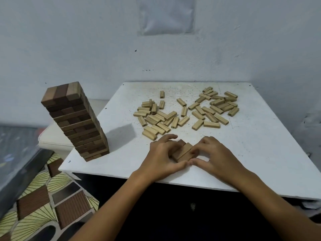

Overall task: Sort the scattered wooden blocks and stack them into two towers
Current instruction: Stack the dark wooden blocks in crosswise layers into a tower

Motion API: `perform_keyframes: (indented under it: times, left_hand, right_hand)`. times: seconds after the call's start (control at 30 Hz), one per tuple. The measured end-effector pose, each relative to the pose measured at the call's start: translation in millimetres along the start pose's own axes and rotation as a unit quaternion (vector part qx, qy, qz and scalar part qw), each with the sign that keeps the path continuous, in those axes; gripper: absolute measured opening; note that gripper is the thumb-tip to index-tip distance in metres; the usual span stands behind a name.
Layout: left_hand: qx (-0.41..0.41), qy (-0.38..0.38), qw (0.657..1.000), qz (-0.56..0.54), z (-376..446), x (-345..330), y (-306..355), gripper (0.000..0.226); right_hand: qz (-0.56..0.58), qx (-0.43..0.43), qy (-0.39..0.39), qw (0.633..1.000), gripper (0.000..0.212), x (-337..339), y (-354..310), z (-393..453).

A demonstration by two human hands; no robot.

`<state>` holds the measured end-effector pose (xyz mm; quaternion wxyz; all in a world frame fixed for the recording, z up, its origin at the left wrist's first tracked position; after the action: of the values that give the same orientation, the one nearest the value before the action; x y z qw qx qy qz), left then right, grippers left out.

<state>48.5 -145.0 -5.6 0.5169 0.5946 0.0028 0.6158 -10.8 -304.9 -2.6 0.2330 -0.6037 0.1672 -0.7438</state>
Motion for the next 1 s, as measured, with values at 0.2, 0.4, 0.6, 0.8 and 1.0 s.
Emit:
perform_keyframes:
  times: [0.2,0.4,0.6,0.8,1.0]
  left_hand:
    - [-0.054,-0.1,0.993,0.042,18.4,-2.6,3.1,0.082]
    - [0.041,0.035,0.985,-0.162,15.1,3.9,3.3,0.057]
    - [0.176,0.154,0.89,-0.391,9.4,-12.2,-2.6,0.047]
    - [0.18,0.173,0.865,-0.435,10.2,-21.6,1.6,0.055]
    - [0.185,0.168,0.865,-0.435,9.2,-24.2,-1.0,0.064]
  right_hand:
    - [0.009,-0.008,0.026,1.0,0.007,-5.2,-11.9,-1.1]
    - [0.326,-0.134,0.119,0.928,0.02,-5.4,-11.4,11.0]
    - [0.521,-0.192,0.149,0.818,0.075,-22.4,-22.7,20.8]
    - [0.552,-0.209,0.176,0.788,0.072,-29.7,-27.5,24.6]
    - [0.535,-0.21,0.18,0.798,0.065,-32.9,-27.2,24.4]
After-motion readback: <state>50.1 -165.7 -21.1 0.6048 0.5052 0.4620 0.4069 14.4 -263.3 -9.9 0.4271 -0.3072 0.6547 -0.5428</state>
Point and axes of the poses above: each hand's wrist, its own z-axis towards the middle knuckle, its own x-axis out of the back of the hand, y = z × x, the point moved 5 cm from there along z, towards the middle knuckle, and after that the axes turned 2 degrees about -x, right-handed, at the moved point
